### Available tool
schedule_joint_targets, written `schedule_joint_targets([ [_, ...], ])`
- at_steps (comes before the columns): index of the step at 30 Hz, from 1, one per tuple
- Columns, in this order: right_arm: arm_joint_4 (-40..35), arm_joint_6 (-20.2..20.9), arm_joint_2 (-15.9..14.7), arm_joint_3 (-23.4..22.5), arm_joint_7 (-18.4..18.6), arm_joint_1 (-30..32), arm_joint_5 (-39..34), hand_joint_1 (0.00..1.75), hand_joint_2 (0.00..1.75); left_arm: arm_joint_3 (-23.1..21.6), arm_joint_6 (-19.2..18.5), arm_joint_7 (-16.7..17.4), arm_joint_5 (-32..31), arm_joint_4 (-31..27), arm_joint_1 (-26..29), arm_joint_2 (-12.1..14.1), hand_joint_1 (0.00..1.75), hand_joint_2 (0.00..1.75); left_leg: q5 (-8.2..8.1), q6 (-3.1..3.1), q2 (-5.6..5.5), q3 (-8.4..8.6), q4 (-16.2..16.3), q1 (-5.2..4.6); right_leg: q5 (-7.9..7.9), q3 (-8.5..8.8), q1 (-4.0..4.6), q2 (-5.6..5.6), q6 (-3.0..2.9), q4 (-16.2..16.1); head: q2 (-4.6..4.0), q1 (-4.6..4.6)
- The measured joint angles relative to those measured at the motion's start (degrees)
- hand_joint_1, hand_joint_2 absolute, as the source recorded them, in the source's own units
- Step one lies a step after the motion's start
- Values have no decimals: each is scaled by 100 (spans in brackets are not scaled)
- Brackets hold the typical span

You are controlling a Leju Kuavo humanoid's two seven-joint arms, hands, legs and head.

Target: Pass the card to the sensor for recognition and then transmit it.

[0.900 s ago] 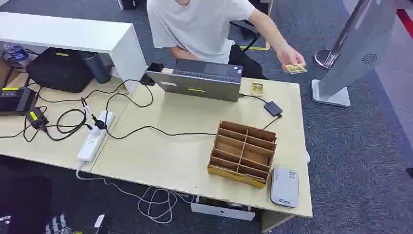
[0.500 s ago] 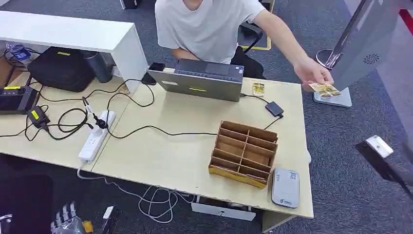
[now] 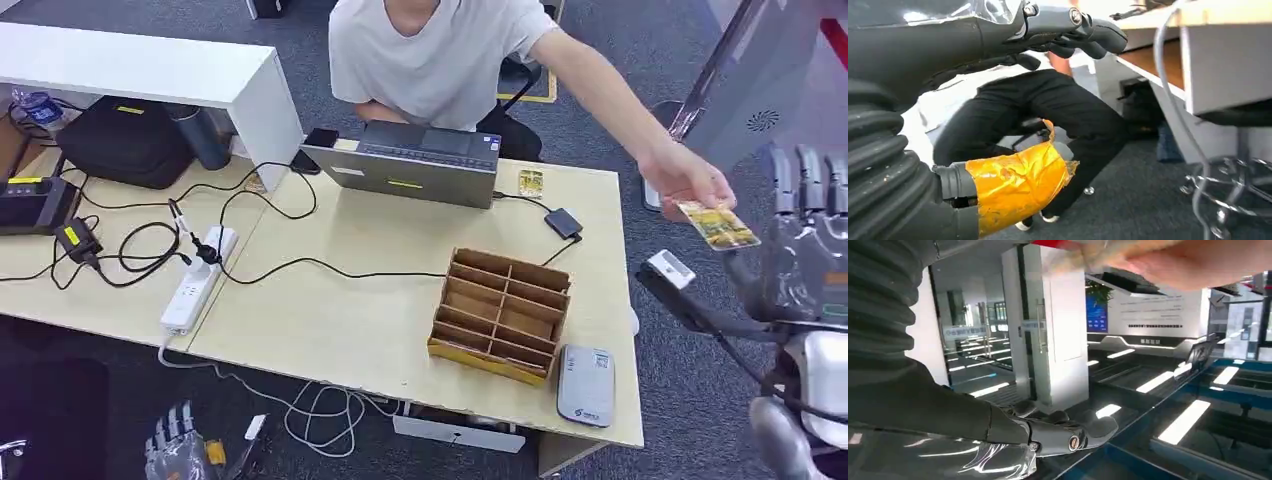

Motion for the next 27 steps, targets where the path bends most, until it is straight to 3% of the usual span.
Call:
schedule_joint_targets([
  [3,70,4,2,328,160,-148,15,0,175,90,0,-238,-20,105,-6,-11,0,175,0,0,1,-1,0,-1,0,-1,-1,1,0,0,0,2],
  [4,102,7,7,429,211,-204,15,56,175,131,0,-325,-28,155,-14,-13,0,175,0,0,4,-1,0,-1,0,-2,-1,6,0,0,0,-2],
  [5,129,7,11,530,264,-257,15,175,175,175,0,-414,-37,208,-22,-15,0,175,0,0,9,0,0,-1,0,-3,-1,12,0,0,0,0],
  [10,181,0,20,823,391,-316,-105,175,175,384,0,-704,-96,428,-68,-17,0,175,0,0,10,1,1,-1,0,-4,-1,16,0,-1,0,0],
  [27,168,-18,24,1036,483,-306,-228,175,175,756,0,-694,-96,741,-151,-22,0,175,-1,0,10,2,4,-1,2,-5,-2,16,0,-1,0,0],
])
